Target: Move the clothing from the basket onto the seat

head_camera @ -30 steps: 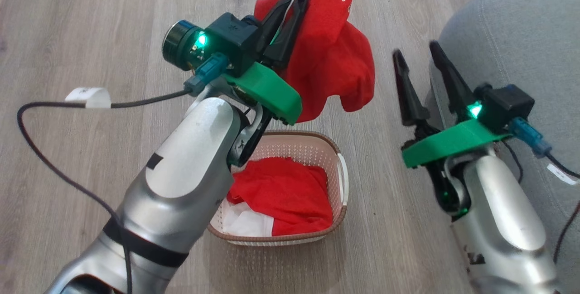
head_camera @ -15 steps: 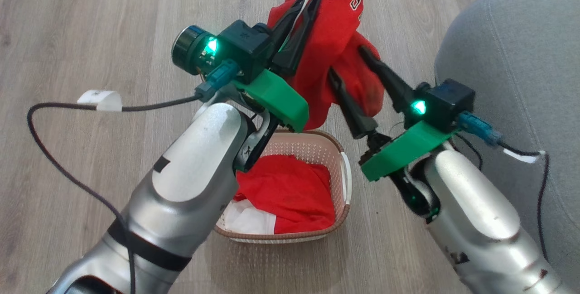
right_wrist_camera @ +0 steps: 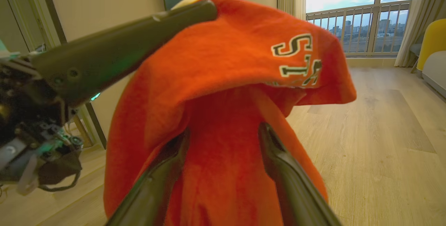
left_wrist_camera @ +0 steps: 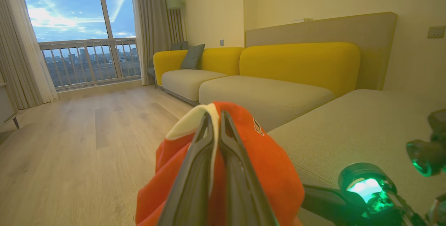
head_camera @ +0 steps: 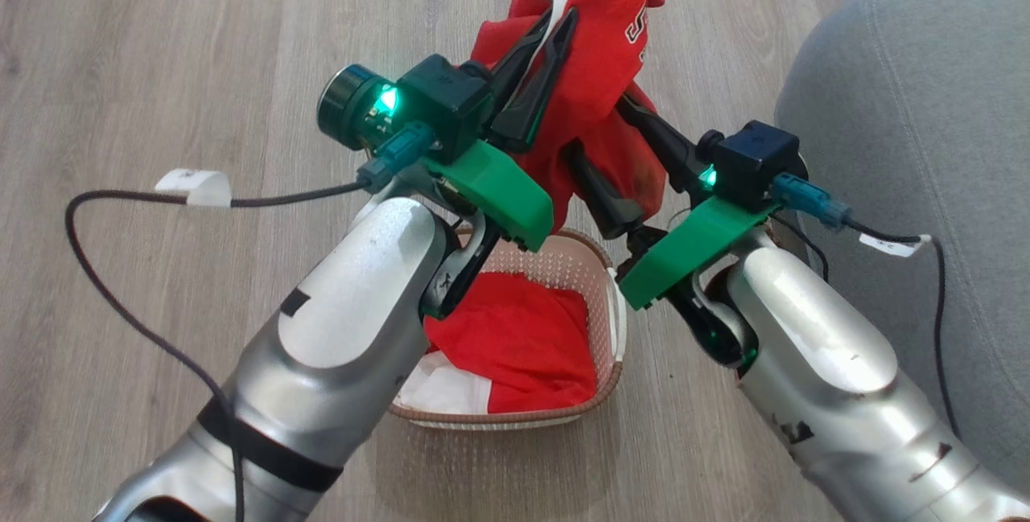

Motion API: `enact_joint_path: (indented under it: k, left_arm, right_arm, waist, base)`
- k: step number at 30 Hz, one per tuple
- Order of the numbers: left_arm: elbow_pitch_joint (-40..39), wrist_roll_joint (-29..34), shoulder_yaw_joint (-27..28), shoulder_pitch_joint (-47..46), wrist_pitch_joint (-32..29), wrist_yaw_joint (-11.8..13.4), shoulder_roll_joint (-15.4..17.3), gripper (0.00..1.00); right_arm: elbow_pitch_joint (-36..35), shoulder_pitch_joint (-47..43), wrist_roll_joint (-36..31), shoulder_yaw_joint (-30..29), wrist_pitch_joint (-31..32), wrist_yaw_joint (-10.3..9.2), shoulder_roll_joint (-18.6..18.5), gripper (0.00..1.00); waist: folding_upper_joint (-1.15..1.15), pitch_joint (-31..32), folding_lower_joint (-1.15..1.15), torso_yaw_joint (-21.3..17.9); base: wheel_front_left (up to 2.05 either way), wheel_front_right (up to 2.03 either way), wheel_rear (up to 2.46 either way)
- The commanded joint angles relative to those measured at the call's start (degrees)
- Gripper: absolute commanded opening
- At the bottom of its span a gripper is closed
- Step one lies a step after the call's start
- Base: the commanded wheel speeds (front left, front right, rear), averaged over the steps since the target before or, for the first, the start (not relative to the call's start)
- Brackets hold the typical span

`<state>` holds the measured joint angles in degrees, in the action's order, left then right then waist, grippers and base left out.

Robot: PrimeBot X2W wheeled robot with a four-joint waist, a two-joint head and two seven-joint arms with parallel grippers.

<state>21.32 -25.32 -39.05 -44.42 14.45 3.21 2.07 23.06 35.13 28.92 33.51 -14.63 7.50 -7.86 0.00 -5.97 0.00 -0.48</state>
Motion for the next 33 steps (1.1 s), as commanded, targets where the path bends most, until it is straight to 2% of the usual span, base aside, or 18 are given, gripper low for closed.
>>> enact_joint_path:
  k: [1,2,3,4,5,6,7,13,33]
  left_arm:
    - [-1.65,-0.43,1.62,-2.61,0.55,0.4,0.81,0.0]
    - [-1.61,-0.5,1.59,-2.51,0.55,0.41,0.81,0.0]
    - [-1.59,-0.57,1.54,-2.43,0.55,0.41,0.81,0.0]
    - [-1.55,-0.68,1.48,-2.33,0.55,0.38,0.81,0.0]
    - [-1.54,-0.79,1.38,-2.21,0.55,0.39,0.81,0.0]
    - [-1.55,-0.88,1.28,-2.12,0.55,0.43,0.81,0.0]
    - [-1.59,-0.97,1.19,-2.06,0.55,0.46,0.81,0.0]
    - [-1.61,-1.26,0.79,-1.71,0.55,0.64,0.81,0.0]
    - [-1.58,-0.33,1.91,-1.28,0.55,0.46,0.81,0.0]
  right_arm:
    - [-1.02,2.25,0.82,0.4,-0.37,-0.01,1.16,1.0]
    - [-0.69,2.29,0.96,0.4,-0.37,-0.01,1.23,0.98]
    - [-0.33,2.34,1.14,0.49,-0.37,-0.01,1.3,0.85]
    - [-0.05,2.39,1.26,0.58,-0.37,-0.01,1.36,0.48]
    - [0.35,2.34,1.53,0.68,-0.37,-0.01,1.45,0.38]
    - [0.66,2.37,1.77,0.87,-0.37,-0.01,1.52,0.12]
    - [0.86,2.44,1.95,1.01,-0.37,-0.01,1.56,0.0]
    - [1.23,2.54,2.51,0.87,-0.37,-0.01,1.6,0.0]
    - [-3.98,-1.05,-1.12,-6.24,-0.37,-0.01,1.77,0.0]
  waist:
    - [0.0,0.12,0.0,-0.09]
    - [0.0,0.21,0.0,-0.14]
    - [0.0,0.27,0.0,-0.18]
    - [0.0,0.41,0.0,-0.23]
    - [0.0,0.56,0.0,-0.26]
    - [0.0,0.64,0.0,-0.29]
    - [0.0,0.69,0.0,-0.32]
    - [0.0,0.88,0.0,-0.38]
    - [0.0,-0.54,0.0,-1.49]
  base:
    - [0.0,0.0,0.0]
    - [0.0,0.0,0.0]
    - [0.0,0.0,0.0]
    - [0.0,0.0,0.0]
    - [0.0,0.0,0.0]
    - [0.0,0.0,0.0]
    - [0.0,0.0,0.0]
    - [0.0,0.0,0.0]
    - [0.0,0.0,0.0]
